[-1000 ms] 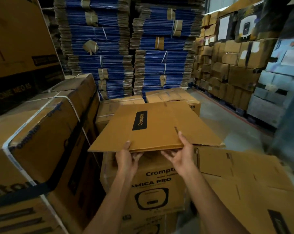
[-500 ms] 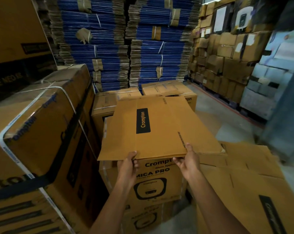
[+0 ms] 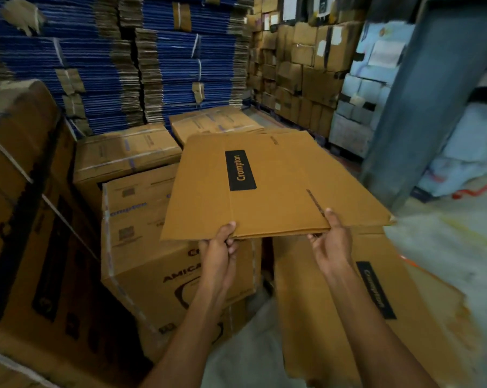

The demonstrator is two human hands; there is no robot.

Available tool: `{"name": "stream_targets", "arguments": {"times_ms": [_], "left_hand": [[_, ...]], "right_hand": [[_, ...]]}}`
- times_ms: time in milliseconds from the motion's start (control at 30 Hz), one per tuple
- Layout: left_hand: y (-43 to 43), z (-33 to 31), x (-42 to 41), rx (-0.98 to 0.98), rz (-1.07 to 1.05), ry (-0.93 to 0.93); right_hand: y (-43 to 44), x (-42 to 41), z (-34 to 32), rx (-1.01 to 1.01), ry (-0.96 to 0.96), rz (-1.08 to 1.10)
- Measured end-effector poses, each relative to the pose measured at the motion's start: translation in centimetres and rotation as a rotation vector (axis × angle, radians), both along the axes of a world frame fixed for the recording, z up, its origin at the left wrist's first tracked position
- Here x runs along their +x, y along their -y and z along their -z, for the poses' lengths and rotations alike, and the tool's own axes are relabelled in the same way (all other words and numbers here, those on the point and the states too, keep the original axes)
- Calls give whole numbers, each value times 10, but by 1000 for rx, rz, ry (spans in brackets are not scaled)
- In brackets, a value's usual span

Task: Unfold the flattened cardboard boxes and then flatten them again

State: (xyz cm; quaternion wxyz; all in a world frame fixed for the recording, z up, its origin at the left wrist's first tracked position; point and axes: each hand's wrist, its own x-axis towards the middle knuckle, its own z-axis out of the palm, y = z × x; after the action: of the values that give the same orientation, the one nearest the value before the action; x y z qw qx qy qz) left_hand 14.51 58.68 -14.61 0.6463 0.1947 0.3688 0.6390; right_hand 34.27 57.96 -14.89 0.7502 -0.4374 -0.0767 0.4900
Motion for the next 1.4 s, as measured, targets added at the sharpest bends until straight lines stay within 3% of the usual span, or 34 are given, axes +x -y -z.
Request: {"name": "stream_targets", "arguments": {"times_ms": [300,567,733,867,1033,1167,1267,1400], "left_hand": [[10,35,155,-47,219,20],[33,117,252,-299,291,-34],[57,182,272,-518,271,-74],[81,224,275,-716,229,-95],[96,261,274,-948,174,-37],[103,272,270,-1016,175,-35],[104,274,266,-1045,208,-35],[102,269,255,-1055,311,-155]], "right_hand": [[54,148,29,-94,-3,186],[88,249,107,-276,-21,194],[108,276,178,-372,-52,99],[131,286,226,-564,-2,15],[140,283,275,-778,-106,-63],[145,276,290,-842,-139,-143],[144,276,291,-905,-242,-83],[147,269,289,-967,-252,-174]]}}
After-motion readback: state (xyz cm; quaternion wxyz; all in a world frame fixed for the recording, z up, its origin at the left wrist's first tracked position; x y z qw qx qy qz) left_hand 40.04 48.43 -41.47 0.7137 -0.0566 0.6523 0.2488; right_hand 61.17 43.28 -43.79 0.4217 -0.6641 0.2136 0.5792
